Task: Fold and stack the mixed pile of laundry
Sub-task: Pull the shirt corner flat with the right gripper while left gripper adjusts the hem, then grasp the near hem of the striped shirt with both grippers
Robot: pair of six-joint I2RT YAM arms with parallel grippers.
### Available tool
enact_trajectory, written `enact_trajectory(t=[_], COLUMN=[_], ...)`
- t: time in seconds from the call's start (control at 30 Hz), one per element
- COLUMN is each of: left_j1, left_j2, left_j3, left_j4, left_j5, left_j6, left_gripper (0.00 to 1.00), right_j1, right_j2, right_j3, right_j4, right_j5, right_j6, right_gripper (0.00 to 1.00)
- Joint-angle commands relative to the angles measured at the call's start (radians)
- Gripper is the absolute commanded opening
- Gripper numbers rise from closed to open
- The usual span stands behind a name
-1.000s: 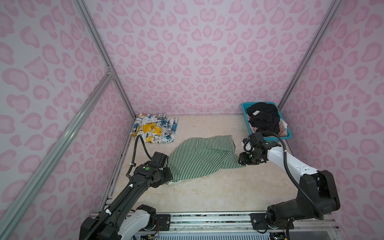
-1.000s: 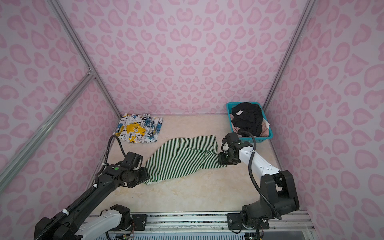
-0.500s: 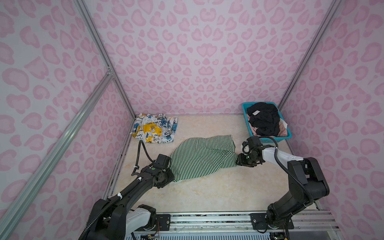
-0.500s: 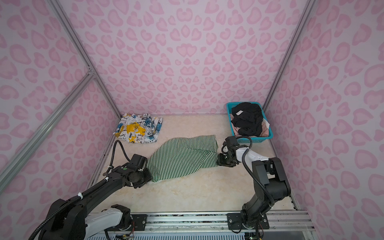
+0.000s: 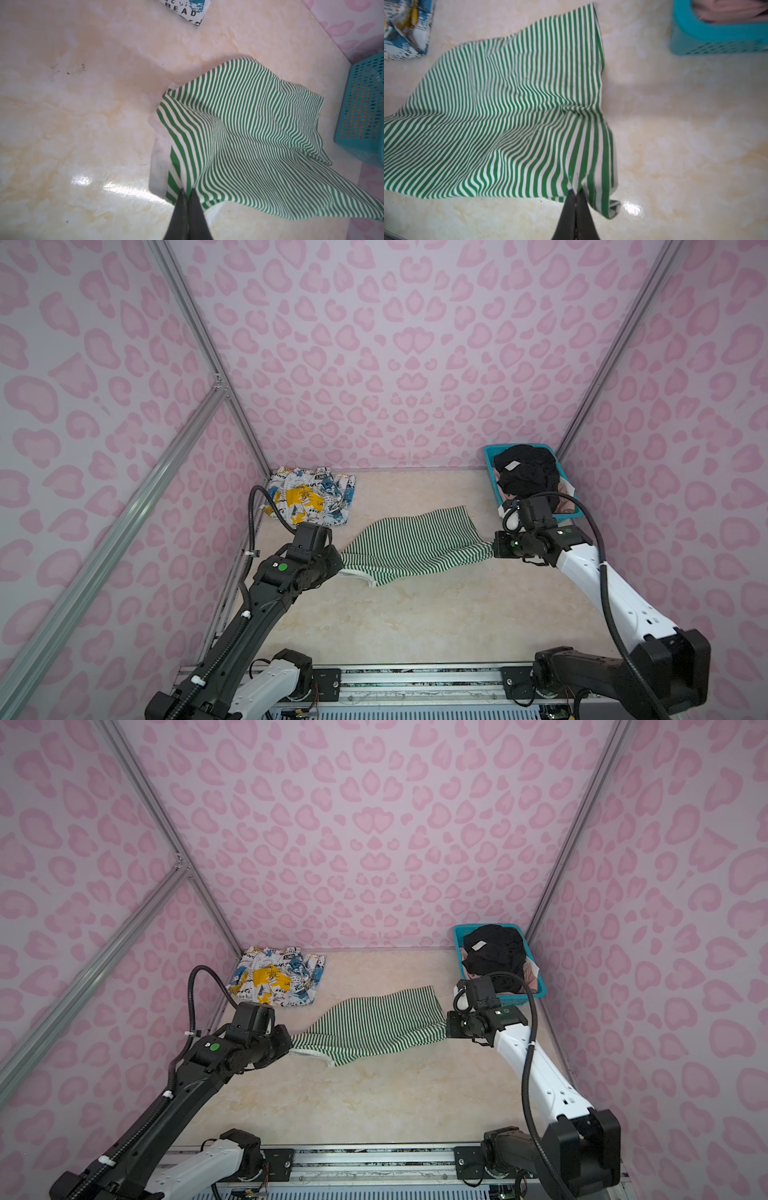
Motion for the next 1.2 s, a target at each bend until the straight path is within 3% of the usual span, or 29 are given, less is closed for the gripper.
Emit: enact_trajectory(t=[0.0,0.1,0.27,0.3,0.4,0.6,0.67,0.77,0.9,1.03,1.17], left_j1=[0.001,0.01,0.041,0.05,0.072,0.081,0.082,0.072,-0.008,-0.112,-0.153], left_j2=[-0.002,0.032,0.165,0.198,0.307,0.325,0.307,0.283,0.256,0.294,0.368], left_j3=[0.044,0.032,-0.058,-0.07,-0.05,0.019,0.021,-0.015,-0.119,-0.169,-0.168], left_j4=[-0.146,-0.102,0.117,0.169,0.228,0.173,0.147,0.154,0.251,0.326,0.383], left_j5=[-0.006,-0.074,-0.14,-0.127,-0.104,-0.096,-0.052,0.1,0.222,0.204,0.181], left_j6=[0.052,0.069,0.092,0.097,0.111,0.121,0.138,0.164,0.148,0.125,0.113], left_gripper=[0.02,0.02,0.02,0.04,0.25,0.57,0.58,0.57,0.56,0.55,0.52], right_j1=[0.002,-0.004,-0.03,-0.034,-0.033,-0.022,-0.027,-0.052,-0.091,-0.095,-0.099], right_j2=[-0.059,-0.008,0.241,0.3,0.411,0.29,0.242,0.199,0.233,0.29,0.345], right_j3=[0.022,0.031,0.021,0.03,0.062,0.009,-0.027,-0.102,-0.146,-0.154,-0.163], right_j4=[-0.118,-0.092,0.036,0.051,0.059,0.018,0.007,0.048,0.102,0.16,0.215], right_j5=[0.075,0.069,-0.002,-0.017,-0.02,0.041,0.045,-0.003,-0.082,-0.131,-0.143], right_j6=[-0.01,-0.025,-0.025,-0.026,-0.023,-0.025,-0.027,-0.021,0.001,0.016,0.019], right_gripper=[0.0,0.0,0.0,0.06,0.3,0.44,0.46,0.48,0.47,0.46,0.45])
